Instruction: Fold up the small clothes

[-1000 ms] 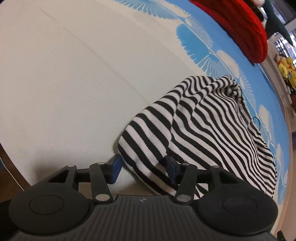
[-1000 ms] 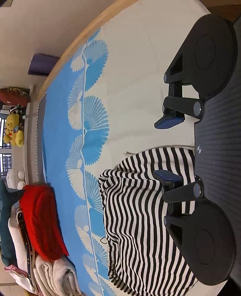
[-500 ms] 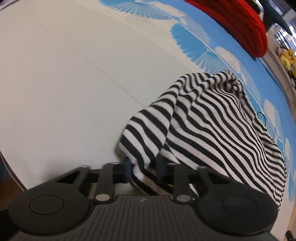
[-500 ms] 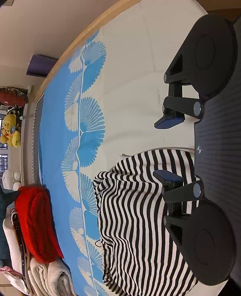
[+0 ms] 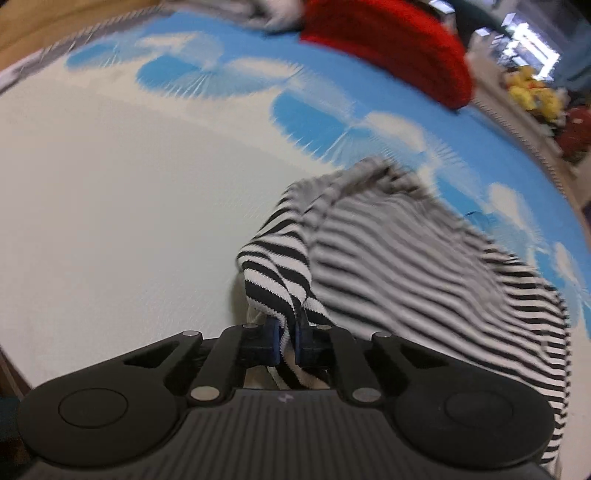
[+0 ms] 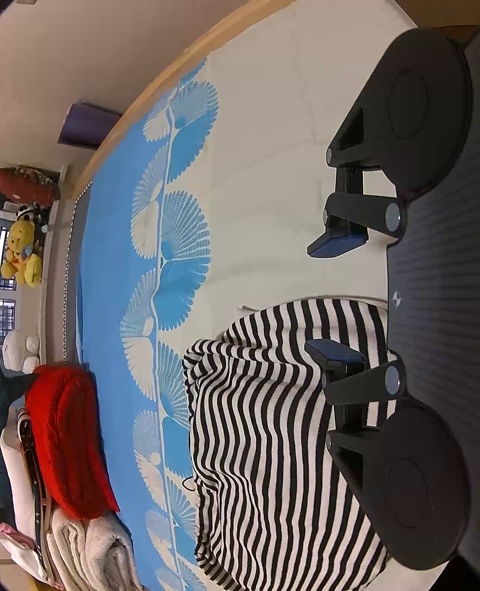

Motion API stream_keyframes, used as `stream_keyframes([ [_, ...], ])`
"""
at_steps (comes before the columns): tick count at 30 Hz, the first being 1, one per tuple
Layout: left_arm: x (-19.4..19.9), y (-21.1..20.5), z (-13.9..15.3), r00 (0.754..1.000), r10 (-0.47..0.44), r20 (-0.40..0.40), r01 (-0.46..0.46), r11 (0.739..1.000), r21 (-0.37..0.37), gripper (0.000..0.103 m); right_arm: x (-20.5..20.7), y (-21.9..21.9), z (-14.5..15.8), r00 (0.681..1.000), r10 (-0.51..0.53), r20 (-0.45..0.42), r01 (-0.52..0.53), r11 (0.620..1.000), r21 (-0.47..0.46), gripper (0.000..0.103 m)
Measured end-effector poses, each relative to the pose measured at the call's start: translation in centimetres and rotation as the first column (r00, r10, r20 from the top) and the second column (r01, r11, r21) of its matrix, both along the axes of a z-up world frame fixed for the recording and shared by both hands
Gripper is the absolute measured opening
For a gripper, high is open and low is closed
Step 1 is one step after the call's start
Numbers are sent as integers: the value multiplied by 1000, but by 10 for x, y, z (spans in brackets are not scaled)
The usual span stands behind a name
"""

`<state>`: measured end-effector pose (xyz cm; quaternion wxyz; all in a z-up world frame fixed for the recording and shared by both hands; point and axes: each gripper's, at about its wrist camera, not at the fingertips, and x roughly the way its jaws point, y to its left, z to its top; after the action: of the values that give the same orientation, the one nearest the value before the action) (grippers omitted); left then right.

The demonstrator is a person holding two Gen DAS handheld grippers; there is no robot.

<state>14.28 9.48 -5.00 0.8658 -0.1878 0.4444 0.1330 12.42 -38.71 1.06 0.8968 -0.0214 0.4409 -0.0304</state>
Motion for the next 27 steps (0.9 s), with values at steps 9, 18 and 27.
stream_keyframes([
  [9, 5, -77, 67, 936, -227, 268, 221, 974, 55, 6, 6, -16, -12, 992, -94, -87, 93, 996, -16, 43],
  [18, 9, -276, 111, 763, -547, 343, 521, 836, 173, 5, 1, -53, -6, 971, -229, -70, 234, 968, 86, 35],
  [27, -8, -353, 74, 554, -812, 187, 821, 569, 41, 42, -16, -103, 4, 928, -369, -40, 368, 899, 238, 35],
])
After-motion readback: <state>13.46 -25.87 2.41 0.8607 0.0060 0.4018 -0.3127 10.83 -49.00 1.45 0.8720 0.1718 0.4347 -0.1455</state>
